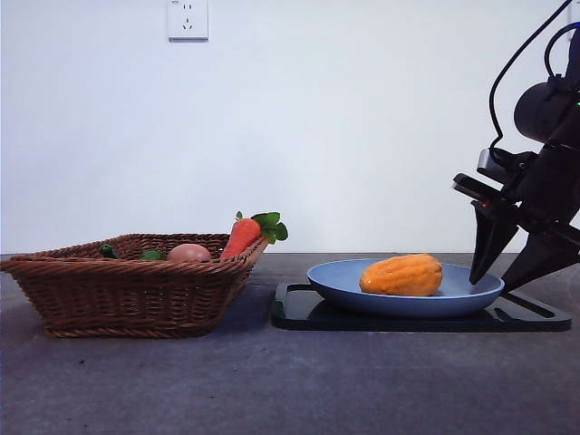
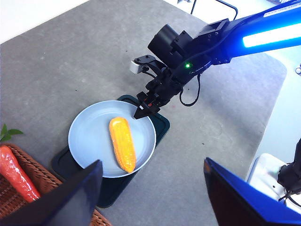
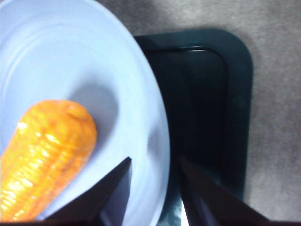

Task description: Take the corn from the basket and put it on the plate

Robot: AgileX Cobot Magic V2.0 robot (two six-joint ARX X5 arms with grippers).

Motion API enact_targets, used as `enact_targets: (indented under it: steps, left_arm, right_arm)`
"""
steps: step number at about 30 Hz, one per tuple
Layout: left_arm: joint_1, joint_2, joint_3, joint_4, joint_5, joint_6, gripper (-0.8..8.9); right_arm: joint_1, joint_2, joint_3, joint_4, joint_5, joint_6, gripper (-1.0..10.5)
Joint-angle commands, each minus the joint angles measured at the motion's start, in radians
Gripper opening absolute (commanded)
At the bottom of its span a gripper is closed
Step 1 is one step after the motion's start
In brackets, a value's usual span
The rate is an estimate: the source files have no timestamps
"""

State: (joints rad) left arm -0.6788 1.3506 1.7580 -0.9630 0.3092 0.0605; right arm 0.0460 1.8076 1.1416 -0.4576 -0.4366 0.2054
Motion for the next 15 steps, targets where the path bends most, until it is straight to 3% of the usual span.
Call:
enact_targets:
  steps: [1,12,15]
  left_arm:
    - [-0.007,0.007,0.021,0.006,-0.002,-0.002,3.52]
    - [-0.007,0.007,0.021,0.005,-0.003,-0.001,3.51]
    - [-0.007,0.007,0.021,0.004,-0.003,-0.001,3.5]
  right_arm:
    - [0.0,-0.002,0.018,0.007,0.008,-0.016,1.8]
    - [-0.03,-0.295,0.018,-0.153,0.013,-0.074,1.8]
    - [-0.022,-0.417,0.018,-0.241,-0.023,-0.098,1.8]
